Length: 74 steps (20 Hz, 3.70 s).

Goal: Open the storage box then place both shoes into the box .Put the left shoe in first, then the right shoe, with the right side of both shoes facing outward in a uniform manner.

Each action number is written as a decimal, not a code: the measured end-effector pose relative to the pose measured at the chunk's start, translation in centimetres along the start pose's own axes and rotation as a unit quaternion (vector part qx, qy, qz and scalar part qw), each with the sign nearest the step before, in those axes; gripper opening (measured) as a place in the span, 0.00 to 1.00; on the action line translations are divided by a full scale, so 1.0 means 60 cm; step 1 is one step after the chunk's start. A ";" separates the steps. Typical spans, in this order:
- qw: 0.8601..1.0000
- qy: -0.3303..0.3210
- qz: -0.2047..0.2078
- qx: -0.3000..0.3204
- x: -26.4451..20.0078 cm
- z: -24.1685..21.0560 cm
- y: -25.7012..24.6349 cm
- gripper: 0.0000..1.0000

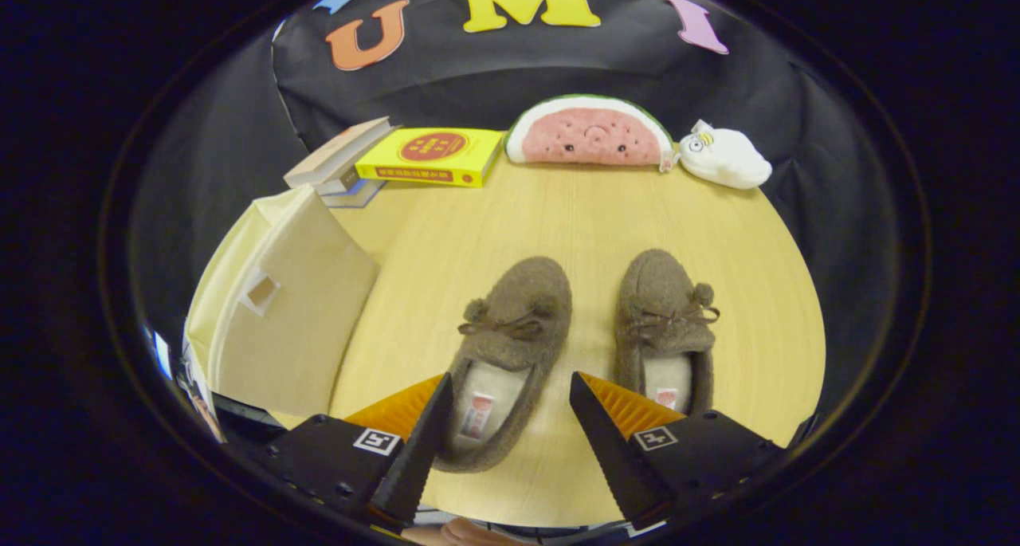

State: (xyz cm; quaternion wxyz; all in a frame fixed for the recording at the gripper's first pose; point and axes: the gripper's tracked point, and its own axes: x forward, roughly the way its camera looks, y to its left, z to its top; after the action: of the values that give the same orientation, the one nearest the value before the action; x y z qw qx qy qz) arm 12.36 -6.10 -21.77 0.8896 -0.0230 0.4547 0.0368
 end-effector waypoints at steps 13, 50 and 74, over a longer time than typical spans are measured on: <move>0.990 0.117 -0.030 0.070 0.068 -0.026 -0.008 0.16; 0.980 0.112 0.104 0.128 -0.002 0.067 0.555 0.01; 0.993 0.052 0.102 0.040 -0.092 0.103 0.512 0.93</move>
State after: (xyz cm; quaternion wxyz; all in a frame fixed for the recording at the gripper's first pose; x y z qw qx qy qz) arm 11.51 24.72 -13.90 0.8565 0.0570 0.5016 0.1077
